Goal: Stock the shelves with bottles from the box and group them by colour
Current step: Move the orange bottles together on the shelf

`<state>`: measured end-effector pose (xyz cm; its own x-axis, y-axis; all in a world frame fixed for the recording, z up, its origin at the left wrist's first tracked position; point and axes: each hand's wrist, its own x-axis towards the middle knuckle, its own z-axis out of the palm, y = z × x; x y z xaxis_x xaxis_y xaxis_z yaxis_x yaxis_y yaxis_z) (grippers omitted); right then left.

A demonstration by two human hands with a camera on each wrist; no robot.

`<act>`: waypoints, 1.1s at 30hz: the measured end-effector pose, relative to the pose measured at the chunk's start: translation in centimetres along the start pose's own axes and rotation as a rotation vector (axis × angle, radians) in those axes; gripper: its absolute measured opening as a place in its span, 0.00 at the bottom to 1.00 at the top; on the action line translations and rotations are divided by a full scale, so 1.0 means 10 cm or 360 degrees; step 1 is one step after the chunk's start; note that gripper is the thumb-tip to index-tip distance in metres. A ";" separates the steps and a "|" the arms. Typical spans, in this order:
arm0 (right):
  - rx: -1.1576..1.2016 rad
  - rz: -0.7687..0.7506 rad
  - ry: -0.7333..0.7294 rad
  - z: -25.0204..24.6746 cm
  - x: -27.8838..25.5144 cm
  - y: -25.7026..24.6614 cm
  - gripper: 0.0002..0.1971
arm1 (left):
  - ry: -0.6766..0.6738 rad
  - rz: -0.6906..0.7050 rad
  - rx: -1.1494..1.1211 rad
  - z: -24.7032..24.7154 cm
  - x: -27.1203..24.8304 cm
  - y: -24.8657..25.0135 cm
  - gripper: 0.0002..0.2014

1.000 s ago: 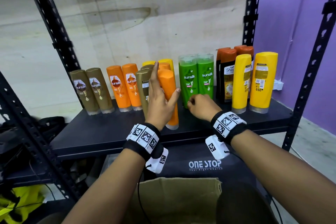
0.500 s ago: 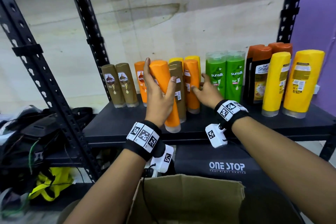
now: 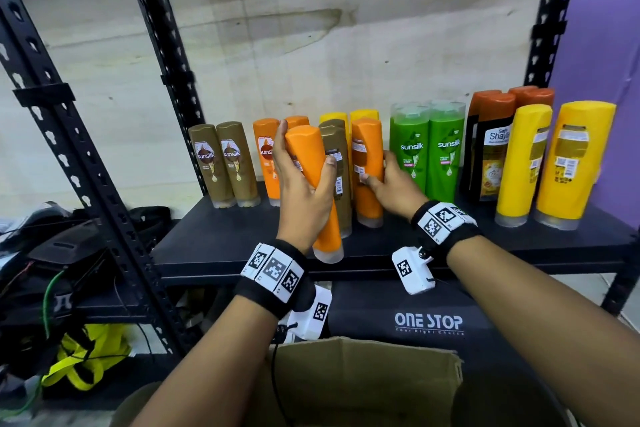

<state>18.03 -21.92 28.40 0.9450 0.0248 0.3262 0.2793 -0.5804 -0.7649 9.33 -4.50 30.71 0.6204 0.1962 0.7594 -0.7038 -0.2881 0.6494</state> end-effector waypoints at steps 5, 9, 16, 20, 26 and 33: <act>0.0025 -0.0088 0.0061 -0.19 -0.24 0.09 0.30 | -0.0071 -0.0021 -0.0036 0.19 -0.08 0.07 0.40; 0.0012 -0.0114 0.0167 -0.37 -0.42 0.20 0.29 | -0.0100 0.0006 -0.0076 0.41 -0.11 0.12 0.40; 0.0039 -0.0167 0.0409 -0.68 -0.68 0.44 0.30 | -0.0210 -0.0008 -0.0182 0.83 -0.17 0.11 0.40; 0.0047 -0.0228 0.0557 -0.80 -0.80 0.58 0.31 | -0.0197 -0.0033 -0.0199 1.05 -0.25 0.12 0.40; 0.0027 -0.0280 0.0672 -0.92 -0.84 0.80 0.30 | -0.0220 -0.0022 -0.0185 1.31 -0.27 0.10 0.40; 0.0245 -0.0288 0.0729 -0.93 -0.82 0.95 0.30 | -0.0150 -0.0089 -0.0252 1.48 -0.29 -0.02 0.46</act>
<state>11.33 -35.24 23.59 0.7175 -0.2651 0.6442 0.4858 -0.4722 -0.7355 12.80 -18.91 27.82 0.6847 0.1169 0.7194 -0.7082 -0.1267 0.6946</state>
